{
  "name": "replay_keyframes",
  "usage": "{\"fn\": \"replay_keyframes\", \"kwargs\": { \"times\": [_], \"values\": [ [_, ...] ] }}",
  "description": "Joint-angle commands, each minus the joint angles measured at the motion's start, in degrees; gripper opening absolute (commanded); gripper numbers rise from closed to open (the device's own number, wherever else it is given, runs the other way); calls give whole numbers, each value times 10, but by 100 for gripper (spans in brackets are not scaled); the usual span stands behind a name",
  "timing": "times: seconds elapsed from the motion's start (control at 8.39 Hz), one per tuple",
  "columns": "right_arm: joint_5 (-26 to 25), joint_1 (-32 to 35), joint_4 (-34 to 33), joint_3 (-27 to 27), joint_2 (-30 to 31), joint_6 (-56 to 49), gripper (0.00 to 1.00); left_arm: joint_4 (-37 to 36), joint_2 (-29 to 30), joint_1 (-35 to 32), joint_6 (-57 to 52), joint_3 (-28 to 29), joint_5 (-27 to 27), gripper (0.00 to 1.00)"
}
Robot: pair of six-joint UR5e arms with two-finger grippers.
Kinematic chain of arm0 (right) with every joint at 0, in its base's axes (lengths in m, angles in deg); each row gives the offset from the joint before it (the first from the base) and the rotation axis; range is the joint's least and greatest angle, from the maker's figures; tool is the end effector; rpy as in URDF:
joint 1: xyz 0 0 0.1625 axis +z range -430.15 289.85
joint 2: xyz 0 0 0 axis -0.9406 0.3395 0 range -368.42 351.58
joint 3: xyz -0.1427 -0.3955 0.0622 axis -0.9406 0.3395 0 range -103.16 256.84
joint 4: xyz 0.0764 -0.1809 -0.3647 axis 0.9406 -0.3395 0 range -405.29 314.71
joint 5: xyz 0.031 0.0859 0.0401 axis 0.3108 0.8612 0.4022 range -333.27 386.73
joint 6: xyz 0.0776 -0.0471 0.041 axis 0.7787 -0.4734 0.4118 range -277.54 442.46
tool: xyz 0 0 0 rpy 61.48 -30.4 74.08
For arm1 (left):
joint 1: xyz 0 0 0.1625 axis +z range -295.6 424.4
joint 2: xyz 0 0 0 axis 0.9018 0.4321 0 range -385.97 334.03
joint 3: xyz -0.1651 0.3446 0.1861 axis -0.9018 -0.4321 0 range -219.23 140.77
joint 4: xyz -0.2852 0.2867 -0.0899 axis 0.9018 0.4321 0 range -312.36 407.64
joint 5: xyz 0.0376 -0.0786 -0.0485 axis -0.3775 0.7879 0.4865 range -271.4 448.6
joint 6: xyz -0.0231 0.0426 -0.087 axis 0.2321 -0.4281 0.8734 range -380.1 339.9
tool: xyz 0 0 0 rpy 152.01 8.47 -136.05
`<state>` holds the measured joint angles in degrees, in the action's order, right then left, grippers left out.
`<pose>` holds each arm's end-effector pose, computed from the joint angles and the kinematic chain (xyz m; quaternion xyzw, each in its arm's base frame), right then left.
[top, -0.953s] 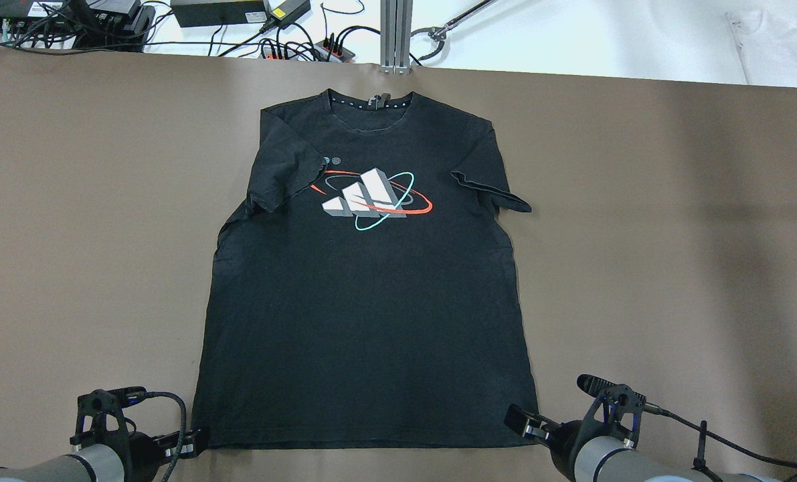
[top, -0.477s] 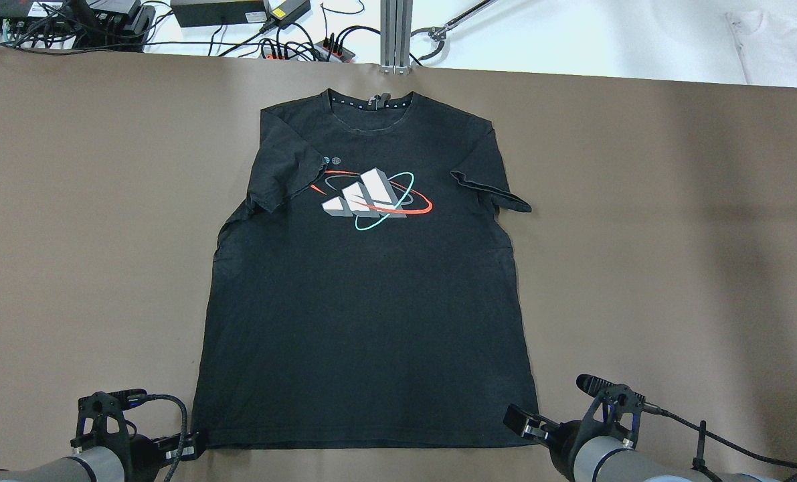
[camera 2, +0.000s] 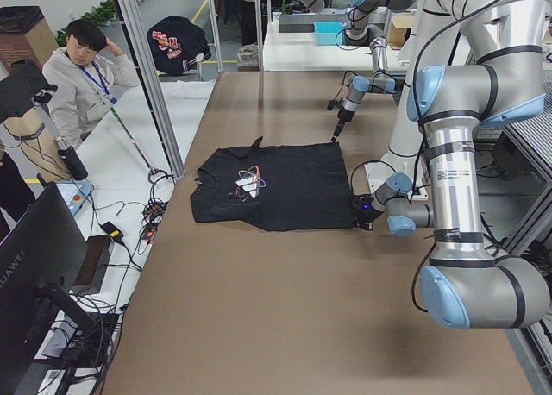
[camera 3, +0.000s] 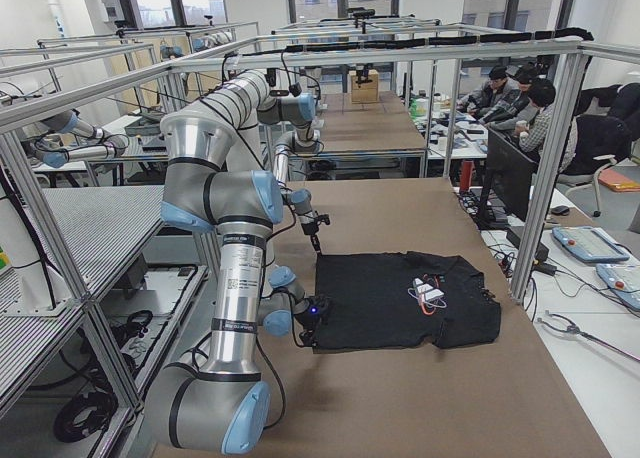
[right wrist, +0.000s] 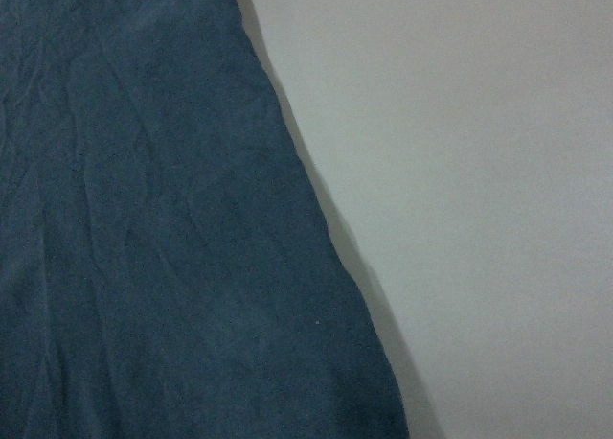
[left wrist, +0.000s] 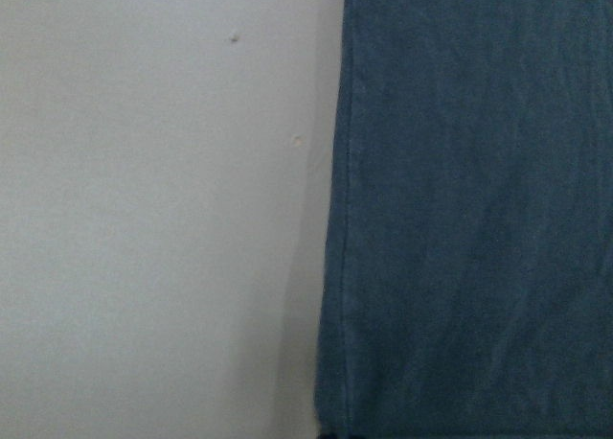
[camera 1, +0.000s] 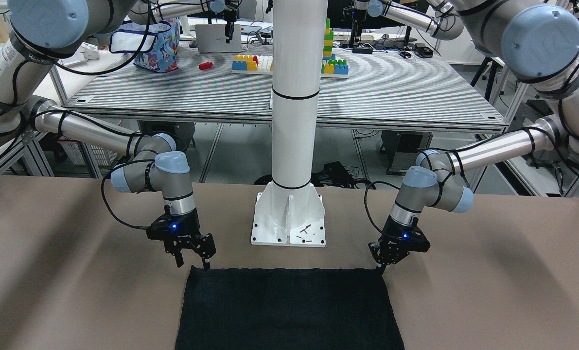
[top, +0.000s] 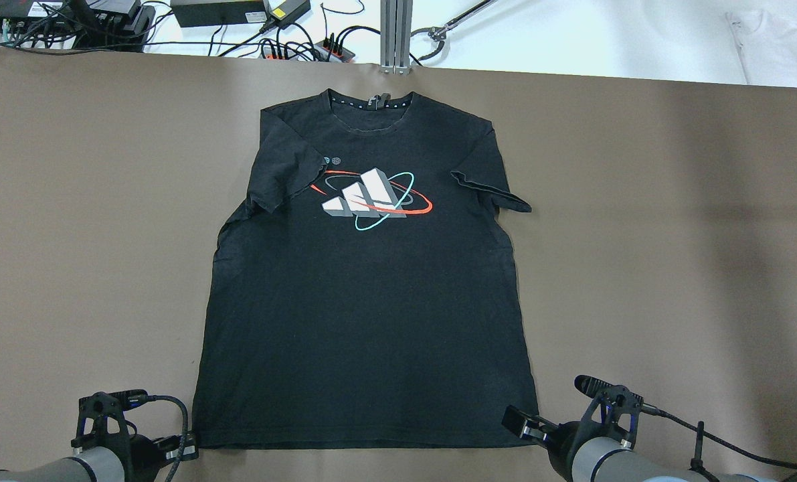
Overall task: Fold clothes
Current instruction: 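Grasp both hem corners with the left and right grippers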
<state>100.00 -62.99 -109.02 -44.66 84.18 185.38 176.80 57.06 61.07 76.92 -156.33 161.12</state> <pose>-0.4356 -0.2180 0.3701 0.1058 -0.4640 0.2192 0.8517 0.4390 -0.1891 0.4120 0.1163 0.4929 -0.1524 0.8487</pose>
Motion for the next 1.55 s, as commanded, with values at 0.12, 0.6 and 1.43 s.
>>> {"fn": "replay_keyframes", "kwargs": {
  "times": [0.12, 0.6, 1.43],
  "values": [
    [-42, -34, -8, 29, -6, 4, 89, 0, 1, 0, -1, -1, 0, 0],
    [-46, -35, -8, 30, -1, 2, 43, 0, 5, 0, -1, -2, 0, 0],
    [-45, -31, -9, 5, -3, -8, 0, -5, -1, -6, -11, -43, 7, 0]
  ]
}}
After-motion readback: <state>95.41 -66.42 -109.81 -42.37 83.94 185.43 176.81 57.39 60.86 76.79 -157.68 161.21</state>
